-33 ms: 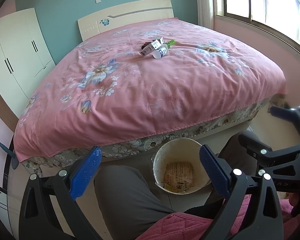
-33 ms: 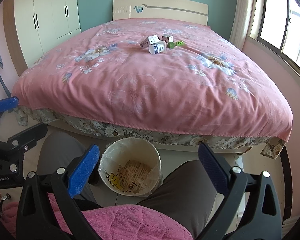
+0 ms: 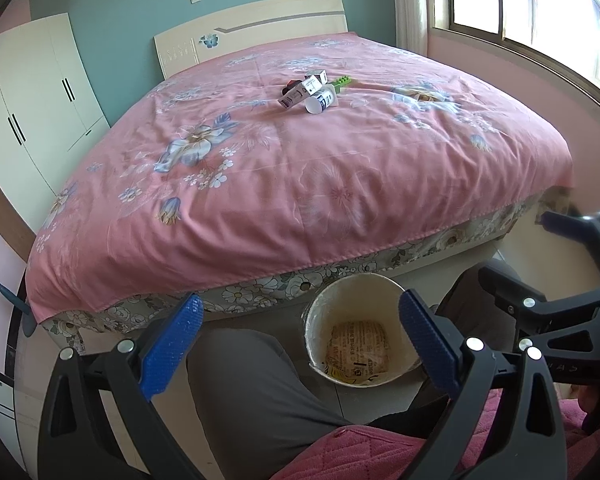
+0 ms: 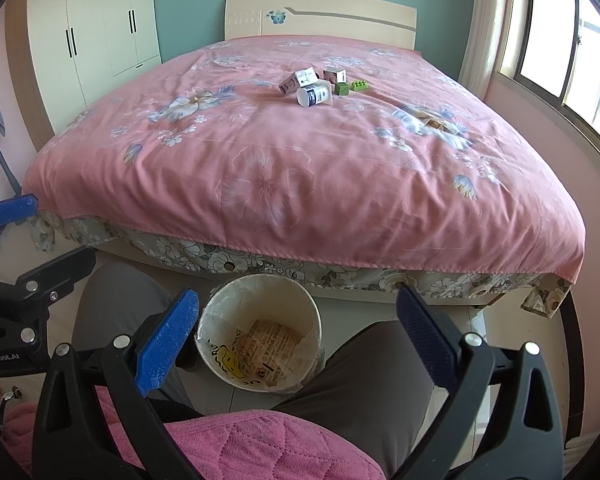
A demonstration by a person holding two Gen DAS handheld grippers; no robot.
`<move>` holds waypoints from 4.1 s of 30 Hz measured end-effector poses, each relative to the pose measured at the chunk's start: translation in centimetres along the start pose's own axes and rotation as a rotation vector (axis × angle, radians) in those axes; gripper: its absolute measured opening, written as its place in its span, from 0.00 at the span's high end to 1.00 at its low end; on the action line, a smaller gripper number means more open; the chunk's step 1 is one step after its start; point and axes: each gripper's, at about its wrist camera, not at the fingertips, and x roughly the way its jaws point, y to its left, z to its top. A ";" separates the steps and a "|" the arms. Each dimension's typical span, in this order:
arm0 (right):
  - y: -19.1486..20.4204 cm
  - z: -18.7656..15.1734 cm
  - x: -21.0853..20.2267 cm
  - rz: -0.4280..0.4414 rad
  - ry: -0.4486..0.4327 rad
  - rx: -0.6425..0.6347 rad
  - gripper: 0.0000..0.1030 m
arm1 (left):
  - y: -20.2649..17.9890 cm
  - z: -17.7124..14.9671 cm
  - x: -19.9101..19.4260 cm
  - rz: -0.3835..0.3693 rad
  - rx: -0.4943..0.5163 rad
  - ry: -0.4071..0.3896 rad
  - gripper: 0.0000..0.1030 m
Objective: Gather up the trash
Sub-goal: 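Grasp the white milk carton with the left gripper while the right gripper grasps the white yogurt cup, then carry the milk carton and yogurt cup in both grippers toward the white bin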
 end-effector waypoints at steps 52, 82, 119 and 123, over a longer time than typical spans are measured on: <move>-8.1 33.9 35.2 0.359 0.091 -0.384 0.06 | 8.4 40.9 41.5 -0.156 -0.512 0.449 0.03; -8.6 34.9 34.4 0.278 0.059 -0.403 0.45 | 7.8 40.0 41.5 -0.077 -0.360 0.432 0.50; -5.3 32.6 -12.1 -0.006 -0.370 -0.404 0.45 | 4.3 31.6 -9.3 0.070 0.161 -0.291 0.50; -5.0 31.6 -12.9 0.000 -0.375 -0.401 0.45 | 3.3 30.0 -9.6 0.075 0.209 -0.297 0.50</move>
